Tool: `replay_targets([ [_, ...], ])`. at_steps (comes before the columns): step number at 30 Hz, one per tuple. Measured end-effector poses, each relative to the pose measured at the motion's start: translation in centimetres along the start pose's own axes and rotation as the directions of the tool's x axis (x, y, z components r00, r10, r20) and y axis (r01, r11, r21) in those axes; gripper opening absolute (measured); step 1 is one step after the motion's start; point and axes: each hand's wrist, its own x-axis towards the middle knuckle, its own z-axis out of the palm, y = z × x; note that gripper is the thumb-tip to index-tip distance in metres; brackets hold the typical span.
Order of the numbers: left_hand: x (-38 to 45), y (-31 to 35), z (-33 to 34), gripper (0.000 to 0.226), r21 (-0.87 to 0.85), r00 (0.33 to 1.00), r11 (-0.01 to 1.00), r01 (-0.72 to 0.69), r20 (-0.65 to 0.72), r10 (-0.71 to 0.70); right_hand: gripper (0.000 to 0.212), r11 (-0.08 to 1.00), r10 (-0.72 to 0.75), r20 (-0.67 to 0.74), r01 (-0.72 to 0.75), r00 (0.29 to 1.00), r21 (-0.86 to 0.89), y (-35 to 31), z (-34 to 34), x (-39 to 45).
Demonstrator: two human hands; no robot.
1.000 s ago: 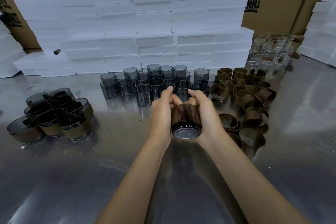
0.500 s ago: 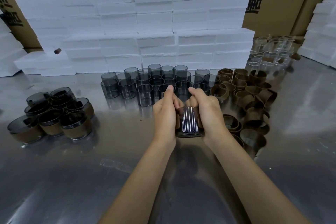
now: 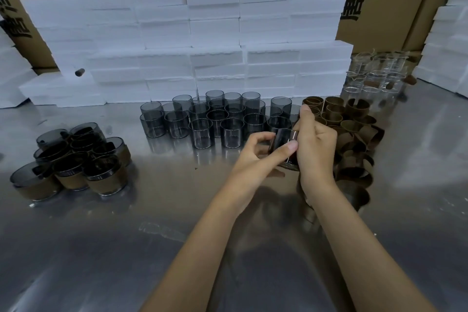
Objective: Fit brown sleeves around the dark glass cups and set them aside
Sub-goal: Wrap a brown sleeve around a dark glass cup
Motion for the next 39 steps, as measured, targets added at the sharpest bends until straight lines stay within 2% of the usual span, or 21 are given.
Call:
replay_targets([
  [2, 0.2, 0.1, 0.0, 0.064, -0.14, 0.999, 0.99, -0.003, -0.052, -0.004, 0.057, 0.996, 0.069, 0.048, -0.072, 0.996, 0.054, -0.3, -0.1, 0.1],
  [5, 0.3, 0.9, -0.7, 0.057, -0.401, 0.997, 0.916, 0.006, -0.068, -0.036, 0.035, 0.957, 0.215, 0.177, -0.243, 0.961, 0.16, -0.5, 0.3, 0.3],
  [7, 0.4, 1.1, -1.2, 0.048, -0.533, 0.996, 0.846, 0.025, -0.057, -0.065, 0.029, 0.888, 0.323, 0.296, -0.396, 0.899, 0.234, -0.4, 0.6, 0.0],
  [9, 0.4, 1.3, -1.6, 0.05, -0.655, 0.995, 0.754, 0.044, -0.039, -0.092, 0.041, 0.808, 0.398, 0.43, -0.532, 0.811, 0.255, -0.1, 0.9, -0.5],
  [11, 0.4, 1.4, -1.9, 0.057, -0.731, 0.995, 0.681, 0.047, -0.027, -0.098, 0.047, 0.79, 0.403, 0.522, -0.574, 0.752, 0.217, 0.0, 1.0, -0.9],
  [15, 0.6, 1.3, -2.4, 0.052, -0.757, 0.997, 0.652, 0.036, -0.017, -0.075, 0.049, 0.821, 0.342, 0.588, -0.538, 0.733, 0.193, 0.3, 0.9, -0.9],
  [18, 0.7, 1.2, -2.4, 0.053, -0.743, 0.998, 0.669, 0.029, -0.018, -0.062, 0.05, 0.843, 0.312, 0.617, -0.51, 0.723, 0.172, 0.0, 0.8, -1.0],
  [22, 0.9, 0.7, -2.6, 0.057, -0.668, 0.997, 0.744, -0.009, -0.067, -0.048, 0.047, 0.888, 0.268, 0.621, -0.439, 0.736, 0.137, 0.0, 0.7, -1.1],
  [30, 1.0, 0.7, -2.3, 0.056, -0.574, 0.991, 0.818, -0.038, -0.129, -0.044, 0.049, 0.882, 0.291, 0.596, -0.451, 0.748, 0.136, -0.1, 0.6, -1.0],
  [32, 0.9, 0.8, -2.1, 0.058, -0.455, 0.987, 0.888, -0.07, -0.159, -0.004, 0.049, 0.887, 0.3, 0.567, -0.444, 0.767, 0.131, 0.1, 0.6, -0.8],
  [35, 0.6, 1.0, -1.5, 0.066, -0.191, 0.984, 0.979, -0.075, -0.173, 0.041, 0.038, 0.914, 0.296, 0.499, -0.394, 0.814, 0.101, 0.6, 0.6, -0.7],
  [37, 0.5, 1.1, -1.4, 0.065, -0.034, 0.975, 0.998, -0.045, -0.219, 0.037, 0.028, 0.924, 0.304, 0.482, -0.378, 0.822, 0.062, 0.9, 0.7, -0.7],
  [39, 0.5, 0.9, -2.0, 0.055, 0.008, 0.967, 1.0, -0.023, -0.254, 0.025, 0.022, 0.929, 0.319, 0.477, -0.371, 0.819, 0.017, 1.3, 0.8, -0.6],
])
